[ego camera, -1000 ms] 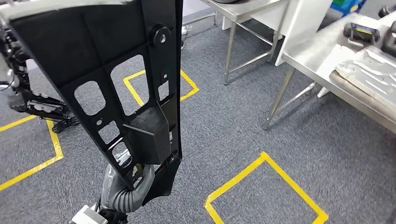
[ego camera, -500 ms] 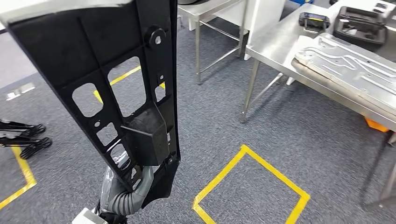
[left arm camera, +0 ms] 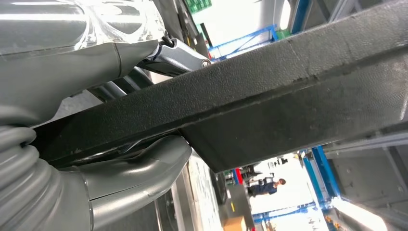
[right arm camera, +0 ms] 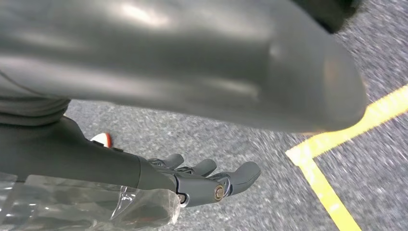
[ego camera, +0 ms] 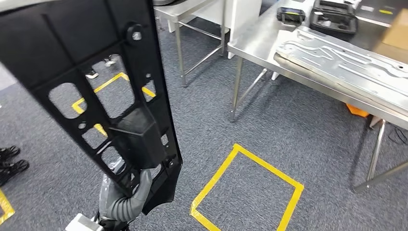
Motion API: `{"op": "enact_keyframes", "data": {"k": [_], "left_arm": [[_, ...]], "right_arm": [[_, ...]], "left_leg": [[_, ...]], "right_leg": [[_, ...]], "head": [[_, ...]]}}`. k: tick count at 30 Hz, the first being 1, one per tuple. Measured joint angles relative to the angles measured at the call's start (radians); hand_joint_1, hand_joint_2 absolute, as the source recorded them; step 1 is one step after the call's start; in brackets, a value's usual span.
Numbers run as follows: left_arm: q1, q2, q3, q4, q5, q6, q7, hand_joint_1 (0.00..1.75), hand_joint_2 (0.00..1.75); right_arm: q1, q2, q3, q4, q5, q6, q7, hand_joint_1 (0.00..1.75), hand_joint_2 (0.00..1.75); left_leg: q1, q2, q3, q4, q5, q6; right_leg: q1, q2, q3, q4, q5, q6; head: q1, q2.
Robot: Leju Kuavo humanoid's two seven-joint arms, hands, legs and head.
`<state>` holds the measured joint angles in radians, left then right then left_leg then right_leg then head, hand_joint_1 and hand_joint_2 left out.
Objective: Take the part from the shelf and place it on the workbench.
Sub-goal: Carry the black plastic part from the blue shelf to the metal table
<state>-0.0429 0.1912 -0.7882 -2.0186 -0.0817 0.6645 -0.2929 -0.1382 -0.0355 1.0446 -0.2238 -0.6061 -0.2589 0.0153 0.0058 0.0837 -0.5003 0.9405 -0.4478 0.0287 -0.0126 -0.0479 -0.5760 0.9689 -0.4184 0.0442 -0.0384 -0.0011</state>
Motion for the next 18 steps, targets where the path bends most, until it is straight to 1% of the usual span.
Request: {"op": "enact_keyframes", "data": {"k": [1,2,3,4,5,6,7,8,9,10,11,12,13,14,15,16,17,18], "left_arm": [[0.003,0.004,0.005,-0.002,0.008,0.001,-0.007,1.75,1.75],[0.003,0.007,0.008,-0.004,0.015,0.001,-0.013,1.75,1.75],[0.004,0.010,0.012,-0.005,0.023,-0.002,-0.018,1.75,1.75],[0.004,0.013,0.016,-0.005,0.029,-0.007,-0.022,1.75,1.75],[0.003,0.017,0.019,-0.006,0.034,-0.014,-0.025,1.75,1.75],[0.002,0.020,0.022,-0.006,0.038,-0.023,-0.028,1.75,1.75],[0.001,0.022,0.025,-0.006,0.042,-0.037,-0.029,1.75,1.75],[-0.003,0.024,0.026,-0.006,0.046,-0.052,-0.029,1.75,1.75],[-0.008,0.025,0.028,-0.006,0.051,-0.070,-0.027,1.75,1.75],[-0.016,0.026,0.028,-0.006,0.056,-0.090,-0.025,1.75,1.75],[-0.026,0.026,0.029,-0.006,0.060,-0.106,-0.021,1.75,1.75],[-0.037,0.026,0.029,-0.006,0.065,-0.121,-0.017,1.75,1.75],[-0.048,0.026,0.029,-0.006,0.069,-0.132,-0.013,1.75,1.75],[-0.058,0.026,0.030,-0.005,0.074,-0.142,-0.010,1.75,1.75],[-0.066,0.026,0.030,-0.005,0.078,-0.152,-0.006,1.75,1.75],[-0.075,0.026,0.029,-0.004,0.083,-0.162,-0.002,1.75,1.75],[-0.083,0.027,0.029,-0.003,0.088,-0.173,0.002,1.75,1.75],[-0.092,0.027,0.029,-0.001,0.092,-0.183,0.006,1.75,1.75]], "right_arm": [[-0.007,0.002,0.002,0.000,0.005,-0.003,0.005,0.00,0.00],[-0.012,0.002,0.005,0.000,0.010,-0.006,0.009,0.00,0.00],[-0.016,0.002,0.007,0.000,0.013,-0.008,0.012,0.00,0.00],[-0.018,0.000,0.009,0.000,0.014,-0.009,0.013,0.00,0.00],[-0.022,-0.001,0.010,0.000,0.014,-0.011,0.013,0.00,0.00],[-0.025,-0.002,0.012,0.000,0.012,-0.012,0.012,0.00,0.00],[-0.028,-0.003,0.014,0.000,0.010,-0.014,0.008,0.00,0.00],[-0.030,-0.004,0.015,0.000,0.007,-0.015,0.004,0.00,0.00],[-0.031,-0.004,0.016,0.000,0.004,-0.017,-0.002,0.00,0.00],[-0.031,-0.005,0.016,0.000,0.001,-0.019,-0.007,0.00,0.00],[-0.031,-0.005,0.016,0.000,-0.002,-0.021,-0.012,0.00,0.00],[-0.031,-0.005,0.016,0.000,-0.005,-0.024,-0.016,0.00,0.00],[-0.032,-0.005,0.016,0.000,-0.007,-0.026,-0.020,0.00,0.00],[-0.033,-0.005,0.016,0.000,-0.010,-0.029,-0.024,0.00,0.00],[-0.033,-0.005,0.016,0.000,-0.013,-0.031,-0.028,0.00,0.00],[-0.033,-0.005,0.016,0.000,-0.017,-0.033,-0.032,0.00,0.00],[-0.031,-0.005,0.016,0.000,-0.020,-0.035,-0.035,0.00,0.00],[-0.028,-0.007,0.016,0.000,-0.023,-0.036,-0.038,0.00,0.00]], "left_leg": [[-0.001,0.007,0.001,-0.001,-0.002,-0.006],[-0.001,0.013,0.003,-0.002,-0.002,-0.011],[0.002,0.012,0.003,-0.001,-0.005,-0.017],[0.006,-0.001,-0.001,0.012,-0.016,-0.023],[0.008,-0.020,-0.015,0.044,-0.038,-0.027],[0.010,-0.043,-0.041,0.100,-0.069,-0.031],[0.010,-0.061,-0.076,0.177,-0.106,-0.032],[0.010,-0.069,-0.112,0.251,-0.135,-0.033],[0.010,-0.072,-0.138,0.303,-0.148,-0.034],[0.010,-0.074,-0.147,0.317,-0.141,-0.033],[0.010,-0.075,-0.136,0.285,-0.114,-0.032],[0.011,-0.084,-0.108,0.220,-0.075,-0.029],[0.013,-0.107,-0.076,0.143,-0.038,-0.026],[0.015,-0.135,-0.049,0.077,-0.012,-0.023],[0.016,-0.159,-0.032,0.034,0.002,-0.020],[0.015,-0.173,-0.026,0.017,0.004,-0.017],[0.013,-0.170,-0.026,0.015,0.005,-0.013],[0.012,-0.159,-0.026,0.015,0.007,-0.008]], "right_leg": [[0.004,0.003,0.000,-0.005,-0.003,-0.006],[0.005,0.012,-0.002,-0.006,-0.002,-0.014],[0.005,0.020,-0.002,-0.008,-0.001,-0.020],[0.003,0.028,-0.002,-0.010,0.001,-0.026],[0.001,0.035,-0.002,-0.012,0.004,-0.032],[-0.001,0.043,-0.002,-0.013,0.006,-0.036],[0.000,0.052,-0.004,-0.013,0.007,-0.039],[0.000,0.063,-0.005,-0.013,0.008,-0.041],[0.001,0.074,-0.005,-0.012,0.009,-0.042],[0.001,0.087,-0.005,-0.012,0.009,-0.042],[0.001,0.099,-0.004,-0.012,0.009,-0.041],[0.001,0.112,-0.002,-0.012,0.009,-0.041],[0.001,0.124,-0.001,-0.012,0.010,-0.039],[0.002,0.136,-0.003,-0.010,0.011,-0.036],[0.002,0.148,-0.007,-0.010,0.013,-0.031],[0.002,0.159,-0.013,-0.010,0.016,-0.024],[0.001,0.170,-0.018,-0.010,0.020,-0.017],[-0.002,0.180,-0.022,-0.013,0.024,-0.009]], "head": [[-0.001,0.000],[-0.002,0.000],[-0.002,0.000],[-0.003,0.000],[-0.004,0.000],[-0.005,0.000],[-0.006,0.000],[-0.006,0.000],[-0.006,0.000],[-0.007,0.000],[-0.007,0.000],[-0.007,0.000],[-0.007,0.000],[-0.007,0.000],[-0.006,0.000],[-0.006,0.000],[-0.005,0.000],[-0.005,0.000]]}}
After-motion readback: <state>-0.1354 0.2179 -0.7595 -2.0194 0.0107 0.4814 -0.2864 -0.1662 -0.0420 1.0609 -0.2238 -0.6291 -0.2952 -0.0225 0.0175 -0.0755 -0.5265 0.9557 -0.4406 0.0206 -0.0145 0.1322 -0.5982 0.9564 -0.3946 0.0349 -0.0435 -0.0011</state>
